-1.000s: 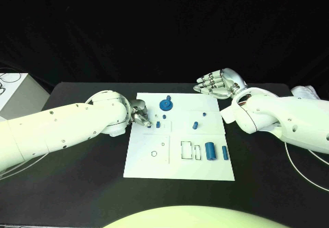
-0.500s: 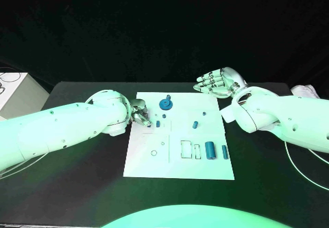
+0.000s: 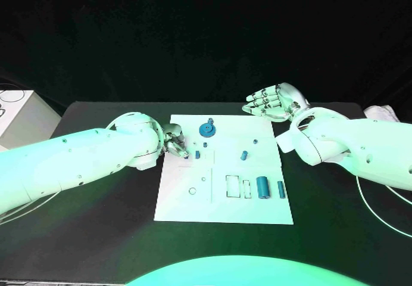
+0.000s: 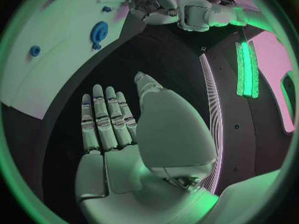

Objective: Assemble the parts on the task board

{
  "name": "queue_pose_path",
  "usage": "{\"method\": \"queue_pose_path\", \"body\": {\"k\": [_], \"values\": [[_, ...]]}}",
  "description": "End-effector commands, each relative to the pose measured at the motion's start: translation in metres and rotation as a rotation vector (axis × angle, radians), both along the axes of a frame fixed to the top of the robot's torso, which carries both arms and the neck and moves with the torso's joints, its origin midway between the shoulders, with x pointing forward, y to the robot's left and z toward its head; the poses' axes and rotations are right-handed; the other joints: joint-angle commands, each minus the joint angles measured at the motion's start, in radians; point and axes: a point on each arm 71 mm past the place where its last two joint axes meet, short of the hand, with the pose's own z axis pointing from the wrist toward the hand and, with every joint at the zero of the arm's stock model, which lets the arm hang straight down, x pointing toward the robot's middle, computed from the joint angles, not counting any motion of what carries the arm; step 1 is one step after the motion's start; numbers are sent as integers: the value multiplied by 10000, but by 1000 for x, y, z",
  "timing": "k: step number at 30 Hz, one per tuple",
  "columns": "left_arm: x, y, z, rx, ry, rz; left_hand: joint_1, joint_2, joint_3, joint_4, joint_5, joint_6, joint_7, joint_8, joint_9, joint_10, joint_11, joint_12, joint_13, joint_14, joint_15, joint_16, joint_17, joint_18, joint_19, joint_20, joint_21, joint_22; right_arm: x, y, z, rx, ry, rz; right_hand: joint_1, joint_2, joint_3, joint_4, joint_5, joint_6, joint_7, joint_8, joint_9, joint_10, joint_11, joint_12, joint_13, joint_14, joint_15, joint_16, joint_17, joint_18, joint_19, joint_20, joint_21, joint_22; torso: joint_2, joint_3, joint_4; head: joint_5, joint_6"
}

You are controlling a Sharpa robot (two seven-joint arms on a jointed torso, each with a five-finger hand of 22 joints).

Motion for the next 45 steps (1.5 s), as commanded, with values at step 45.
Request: {"method": "queue_pose_path", "body": {"k": [45], "values": [[-5,11,-5,-982,-687,692,-225,91,1660,-1780,141,461,-266,69,-32,208,-69,38,62,1041,-89,34,2634,-195,115,-20,83,62,0,1,0,-1,-114,175,-150,17,-14,8,101,86,152,-46,-11,105,18,-21,-2,38,-27,9,-25,116,-114,-2,-68,-13,-1,7,-6,-83,-77]]}}
